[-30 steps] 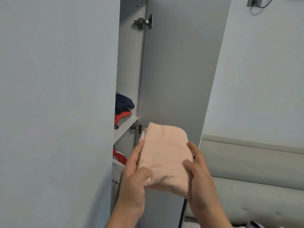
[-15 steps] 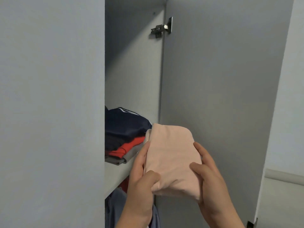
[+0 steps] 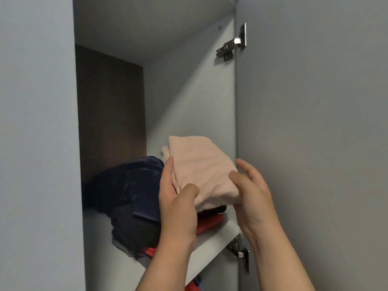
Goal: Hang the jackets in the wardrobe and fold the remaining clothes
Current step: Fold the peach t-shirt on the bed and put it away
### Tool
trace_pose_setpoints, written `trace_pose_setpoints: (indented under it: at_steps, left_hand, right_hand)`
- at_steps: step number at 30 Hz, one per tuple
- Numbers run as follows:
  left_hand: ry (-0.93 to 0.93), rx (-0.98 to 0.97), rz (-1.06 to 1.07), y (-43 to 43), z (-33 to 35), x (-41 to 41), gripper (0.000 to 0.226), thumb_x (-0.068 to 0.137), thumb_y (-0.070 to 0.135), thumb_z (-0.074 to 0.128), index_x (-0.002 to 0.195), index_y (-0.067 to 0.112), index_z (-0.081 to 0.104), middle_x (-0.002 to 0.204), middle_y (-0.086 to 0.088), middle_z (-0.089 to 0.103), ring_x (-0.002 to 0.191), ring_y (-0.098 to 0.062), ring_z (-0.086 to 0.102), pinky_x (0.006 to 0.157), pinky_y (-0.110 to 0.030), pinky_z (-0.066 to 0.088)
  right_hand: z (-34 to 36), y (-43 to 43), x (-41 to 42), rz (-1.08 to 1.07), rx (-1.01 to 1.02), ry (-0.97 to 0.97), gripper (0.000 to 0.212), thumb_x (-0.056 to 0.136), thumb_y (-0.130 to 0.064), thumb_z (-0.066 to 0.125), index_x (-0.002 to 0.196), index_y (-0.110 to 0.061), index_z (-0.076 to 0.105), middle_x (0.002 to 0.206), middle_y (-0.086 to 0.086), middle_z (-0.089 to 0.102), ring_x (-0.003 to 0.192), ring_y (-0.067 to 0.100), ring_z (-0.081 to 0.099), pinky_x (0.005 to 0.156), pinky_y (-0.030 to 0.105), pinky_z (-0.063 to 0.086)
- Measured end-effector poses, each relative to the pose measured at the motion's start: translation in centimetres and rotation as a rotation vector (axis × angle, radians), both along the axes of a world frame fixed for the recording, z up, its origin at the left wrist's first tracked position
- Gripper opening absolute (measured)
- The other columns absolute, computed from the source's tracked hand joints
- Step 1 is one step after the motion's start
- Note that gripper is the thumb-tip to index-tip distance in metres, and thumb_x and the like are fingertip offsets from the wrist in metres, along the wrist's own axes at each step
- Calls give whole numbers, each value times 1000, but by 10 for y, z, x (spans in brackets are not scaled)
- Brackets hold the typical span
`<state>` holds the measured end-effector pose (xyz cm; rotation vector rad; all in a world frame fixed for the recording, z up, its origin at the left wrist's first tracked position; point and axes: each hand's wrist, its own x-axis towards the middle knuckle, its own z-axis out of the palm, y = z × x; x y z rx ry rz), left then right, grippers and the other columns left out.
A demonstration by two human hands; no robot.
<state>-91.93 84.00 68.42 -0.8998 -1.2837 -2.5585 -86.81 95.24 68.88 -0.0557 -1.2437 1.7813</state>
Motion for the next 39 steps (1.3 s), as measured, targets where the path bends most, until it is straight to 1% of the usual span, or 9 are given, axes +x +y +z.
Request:
trace_pose_setpoints:
  at_steps: [7,14,17,19,23,26,28,31,39]
  left_hand:
    - [-92,-179,145,19,28,-52,84,82,-14,54,152,26,31,140,-1,54,122,-18,57,107,-41,46]
    - [-171,-574,208,25,19,-68,41,79,8,67,115,19,50,110,-8,62,90,-16,61,70,-28,51]
    - [-120,-877,566,19,42,-73,59,74,34,63,128,16,50,126,-13,56,111,-30,57,90,-36,51]
    - [5,-817,818,15,65,-79,63,85,37,59,143,16,43,147,-11,42,135,-32,42,107,-40,38]
    - [150,-791,740,35,112,-100,43,95,19,50,138,16,54,147,-5,49,133,-27,46,106,-34,37]
    - [96,-986,596,51,119,-118,35,97,12,45,127,5,62,133,-15,60,121,-33,56,93,-33,48]
    - [7,-1124,514,59,107,-133,37,100,12,44,133,-1,55,136,-18,57,124,-33,55,85,-29,47]
    - [-63,-1442,503,67,79,-148,43,104,14,36,145,-1,41,150,-17,43,137,-33,42,107,-34,36]
    - [0,-1389,352,60,36,-162,48,105,32,32,148,11,38,153,-12,39,138,-28,39,115,-37,27]
  right_hand:
    - [34,34,-96,97,-25,-105,24,90,-5,65,114,-3,62,104,17,67,90,25,63,85,39,51]
    - [7,62,-125,-7,185,-303,15,90,-5,63,79,-10,73,80,6,74,77,20,67,76,36,56]
    - [14,69,-117,-385,469,-373,40,91,-13,60,52,-12,53,54,3,46,59,19,46,63,42,46]
    - [17,63,-108,-493,543,-345,45,95,-21,56,52,-14,48,54,0,44,62,24,46,62,41,35]
    - [11,36,-101,-448,667,-292,23,94,-39,58,95,-23,74,97,-8,66,98,14,57,87,25,40]
    - [2,26,-104,-381,732,-462,54,88,-58,52,130,-26,60,129,-4,57,123,19,50,106,35,38]
    - [-5,24,-107,-370,708,-467,58,86,-55,57,136,-27,54,136,-4,51,129,19,43,109,33,33]
    - [-21,27,-111,-357,711,-439,68,81,-53,63,141,-28,47,144,-8,43,135,13,33,112,27,27]
    - [-53,30,-115,-340,677,-415,89,60,-75,47,139,-35,41,146,-21,35,135,1,28,110,27,32]
